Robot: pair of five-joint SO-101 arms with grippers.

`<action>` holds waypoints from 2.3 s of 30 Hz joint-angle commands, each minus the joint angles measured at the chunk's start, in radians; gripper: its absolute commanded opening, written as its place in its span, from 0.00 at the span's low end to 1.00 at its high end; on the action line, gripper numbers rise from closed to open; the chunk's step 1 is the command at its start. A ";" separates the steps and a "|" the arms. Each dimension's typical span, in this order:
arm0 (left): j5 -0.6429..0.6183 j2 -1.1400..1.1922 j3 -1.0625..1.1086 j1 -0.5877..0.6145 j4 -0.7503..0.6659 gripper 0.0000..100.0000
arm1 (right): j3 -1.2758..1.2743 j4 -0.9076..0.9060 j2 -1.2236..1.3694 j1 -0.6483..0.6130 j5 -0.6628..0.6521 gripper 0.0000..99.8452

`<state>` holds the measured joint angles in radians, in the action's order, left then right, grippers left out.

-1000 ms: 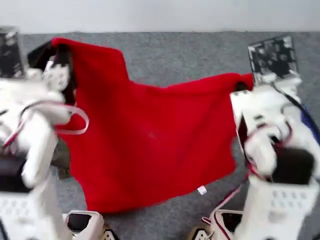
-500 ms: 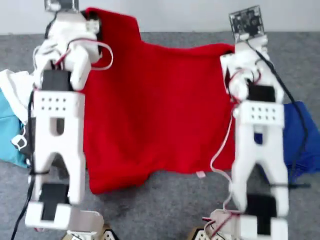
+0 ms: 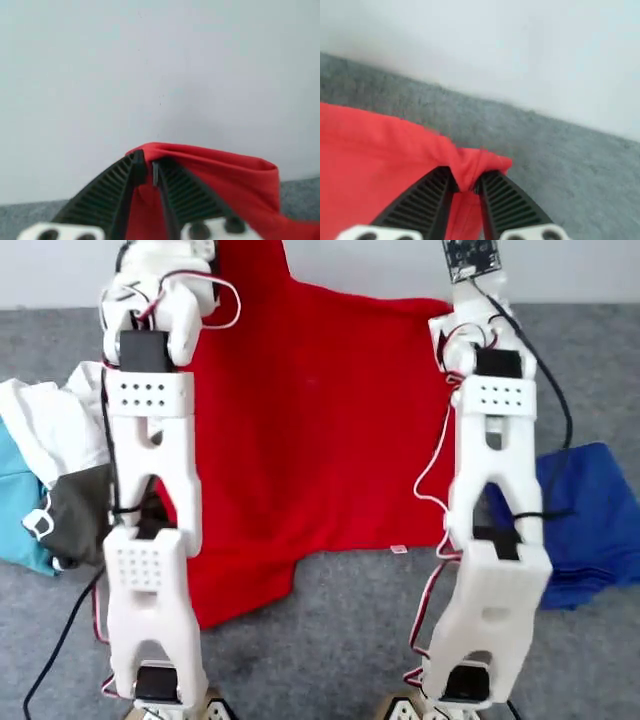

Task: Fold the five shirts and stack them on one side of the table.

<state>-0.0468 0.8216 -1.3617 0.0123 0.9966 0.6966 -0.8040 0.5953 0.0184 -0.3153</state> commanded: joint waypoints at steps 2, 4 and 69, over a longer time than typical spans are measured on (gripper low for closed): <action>0.012 0.114 -0.288 -0.003 0.180 0.02 | 0.216 -0.209 0.053 0.005 0.012 0.01; 0.012 0.114 -0.323 -0.002 0.308 0.02 | 0.267 -0.360 0.054 0.004 0.015 0.01; 0.226 -1.065 1.563 0.044 0.729 0.01 | -1.037 -0.452 -0.564 0.064 -0.058 0.01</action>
<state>0.1450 -0.2064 0.2048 0.0644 1.7054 -0.3222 -1.2904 0.0844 0.0675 -0.3598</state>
